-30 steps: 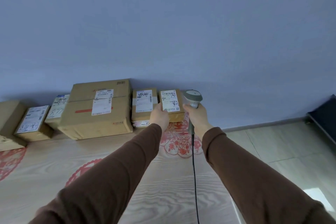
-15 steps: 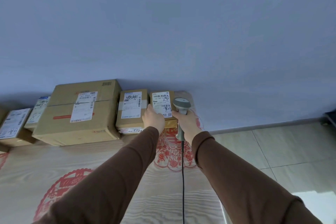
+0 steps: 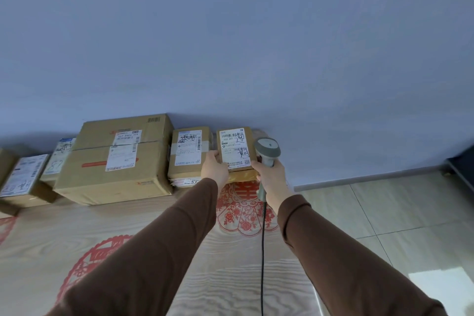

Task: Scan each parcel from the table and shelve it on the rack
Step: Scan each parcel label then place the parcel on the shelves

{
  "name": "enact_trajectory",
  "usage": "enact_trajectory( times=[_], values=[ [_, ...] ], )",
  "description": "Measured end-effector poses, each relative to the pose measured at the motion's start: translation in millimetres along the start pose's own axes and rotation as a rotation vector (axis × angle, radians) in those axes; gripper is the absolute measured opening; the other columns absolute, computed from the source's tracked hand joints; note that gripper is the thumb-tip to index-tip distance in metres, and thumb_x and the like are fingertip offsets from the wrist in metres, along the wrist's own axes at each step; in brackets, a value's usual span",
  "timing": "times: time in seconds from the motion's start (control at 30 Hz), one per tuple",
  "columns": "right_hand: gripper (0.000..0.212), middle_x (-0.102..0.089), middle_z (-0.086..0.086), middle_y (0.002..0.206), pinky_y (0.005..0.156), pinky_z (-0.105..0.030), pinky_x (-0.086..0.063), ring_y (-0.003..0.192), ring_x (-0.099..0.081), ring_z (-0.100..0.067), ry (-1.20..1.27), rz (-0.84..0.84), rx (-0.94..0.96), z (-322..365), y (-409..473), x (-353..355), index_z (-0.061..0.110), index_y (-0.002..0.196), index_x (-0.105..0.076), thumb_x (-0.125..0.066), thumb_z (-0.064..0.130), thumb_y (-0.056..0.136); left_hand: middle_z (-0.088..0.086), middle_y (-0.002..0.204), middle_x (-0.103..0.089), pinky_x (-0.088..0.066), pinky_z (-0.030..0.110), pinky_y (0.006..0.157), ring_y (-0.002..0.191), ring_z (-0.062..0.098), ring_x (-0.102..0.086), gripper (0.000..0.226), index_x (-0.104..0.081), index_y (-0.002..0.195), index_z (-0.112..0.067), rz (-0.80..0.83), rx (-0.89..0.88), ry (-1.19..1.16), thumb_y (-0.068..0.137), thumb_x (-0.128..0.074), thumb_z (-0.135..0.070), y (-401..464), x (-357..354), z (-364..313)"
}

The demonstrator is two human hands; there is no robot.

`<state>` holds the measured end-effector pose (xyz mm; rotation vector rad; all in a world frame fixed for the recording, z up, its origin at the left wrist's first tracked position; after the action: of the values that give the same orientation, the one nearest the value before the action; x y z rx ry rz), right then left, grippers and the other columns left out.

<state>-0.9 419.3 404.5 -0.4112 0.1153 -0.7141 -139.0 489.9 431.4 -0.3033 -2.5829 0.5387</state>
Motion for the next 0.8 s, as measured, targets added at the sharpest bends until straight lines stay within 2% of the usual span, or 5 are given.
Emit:
enact_trajectory(
  times=[0.1,0.2,0.37,0.57,0.8],
  values=[
    [0.016,-0.076,-0.007,0.097,0.080,-0.036,-0.058,0.086,-0.069,-0.019,0.106,0.033,0.053,14.5,-34.0,8.0,0.019,0.103,-0.070,-0.073,0.009,0.091,0.002,0.139,-0.064,-0.053,0.059,0.103,0.119,0.031,-0.067,0.033,-0.049,0.132,-0.025,0.022,-0.088,-0.237,0.104,-0.054,-0.010,-22.5,16.1,7.5],
    [0.023,-0.078,0.004,0.102,0.082,-0.024,-0.059,0.095,-0.073,-0.010,0.195,0.069,0.129,35.0,-82.3,10.7,0.019,0.111,-0.070,-0.073,0.007,0.092,-0.002,0.132,-0.069,-0.054,0.042,0.105,0.120,0.019,-0.066,0.038,-0.056,0.141,-0.021,0.035,-0.160,-0.361,0.103,-0.057,-0.013,-56.6,40.9,5.1],
    [0.031,-0.078,0.005,0.112,0.098,-0.038,-0.055,0.111,-0.070,-0.016,0.204,0.092,0.261,65.9,-174.1,5.2,0.021,0.120,-0.071,-0.076,0.015,0.090,0.003,0.128,-0.071,-0.054,0.012,0.066,0.109,0.010,-0.069,0.046,-0.053,0.149,-0.026,0.102,-0.241,-0.557,0.104,-0.060,-0.016,-146.6,102.6,-4.9],
    [0.038,-0.077,0.006,0.117,0.099,-0.036,-0.054,0.114,-0.069,-0.013,0.224,0.117,0.422,94.0,-286.2,-6.0,0.023,0.126,-0.068,-0.077,0.016,0.090,0.002,0.137,-0.069,-0.046,0.048,0.112,0.120,0.020,-0.066,0.050,-0.056,0.141,-0.046,0.328,-0.326,-0.777,0.097,-0.071,-0.027,-236.1,179.5,3.3],
    [0.028,-0.077,0.010,0.110,0.090,-0.027,-0.053,0.103,-0.070,-0.003,0.148,0.135,0.558,112.5,-389.6,-13.0,0.027,0.116,-0.070,-0.076,0.015,0.091,0.006,0.138,-0.068,-0.034,0.047,0.124,0.131,0.022,-0.062,0.087,-0.032,0.160,-0.034,0.396,-0.468,-0.754,0.085,-0.077,-0.030,-310.7,246.4,4.4]
  ],
)
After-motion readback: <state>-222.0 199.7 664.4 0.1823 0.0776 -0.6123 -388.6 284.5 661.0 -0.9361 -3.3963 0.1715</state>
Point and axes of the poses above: each hand's wrist, its own y-axis towards the middle knuckle, its own x-axis out of the back of the hand, z = x × y, the point moved 2 cm from there along y, towards the middle knuckle
